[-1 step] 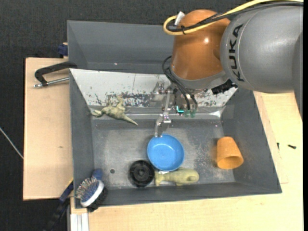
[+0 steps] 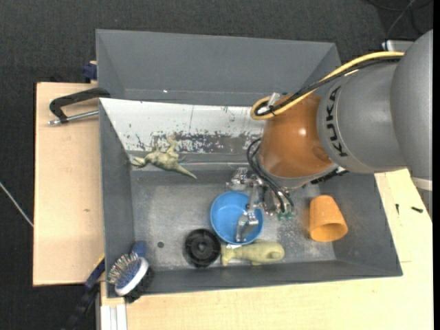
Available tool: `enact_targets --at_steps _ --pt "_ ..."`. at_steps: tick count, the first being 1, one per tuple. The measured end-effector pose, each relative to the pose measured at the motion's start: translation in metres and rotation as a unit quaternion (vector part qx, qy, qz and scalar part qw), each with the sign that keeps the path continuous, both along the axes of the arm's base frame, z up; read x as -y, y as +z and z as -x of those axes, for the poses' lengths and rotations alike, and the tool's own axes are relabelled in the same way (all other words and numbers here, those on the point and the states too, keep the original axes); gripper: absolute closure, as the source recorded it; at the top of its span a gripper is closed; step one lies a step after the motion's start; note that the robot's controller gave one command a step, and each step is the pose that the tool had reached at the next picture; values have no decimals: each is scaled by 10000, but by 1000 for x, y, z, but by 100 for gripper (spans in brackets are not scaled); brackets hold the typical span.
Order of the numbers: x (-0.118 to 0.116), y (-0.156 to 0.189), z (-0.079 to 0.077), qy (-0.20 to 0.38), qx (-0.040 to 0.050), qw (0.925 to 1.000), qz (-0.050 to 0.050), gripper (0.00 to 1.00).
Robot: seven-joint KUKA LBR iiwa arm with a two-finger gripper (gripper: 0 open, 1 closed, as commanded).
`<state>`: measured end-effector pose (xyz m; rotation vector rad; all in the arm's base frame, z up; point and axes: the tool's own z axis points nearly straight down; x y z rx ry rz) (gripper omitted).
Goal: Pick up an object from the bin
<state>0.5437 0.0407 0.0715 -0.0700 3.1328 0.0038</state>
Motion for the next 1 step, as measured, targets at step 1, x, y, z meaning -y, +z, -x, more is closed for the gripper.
enact_targets --at_steps 1 --pt "-15 30 13 -1628 -14 9867 -10 0"
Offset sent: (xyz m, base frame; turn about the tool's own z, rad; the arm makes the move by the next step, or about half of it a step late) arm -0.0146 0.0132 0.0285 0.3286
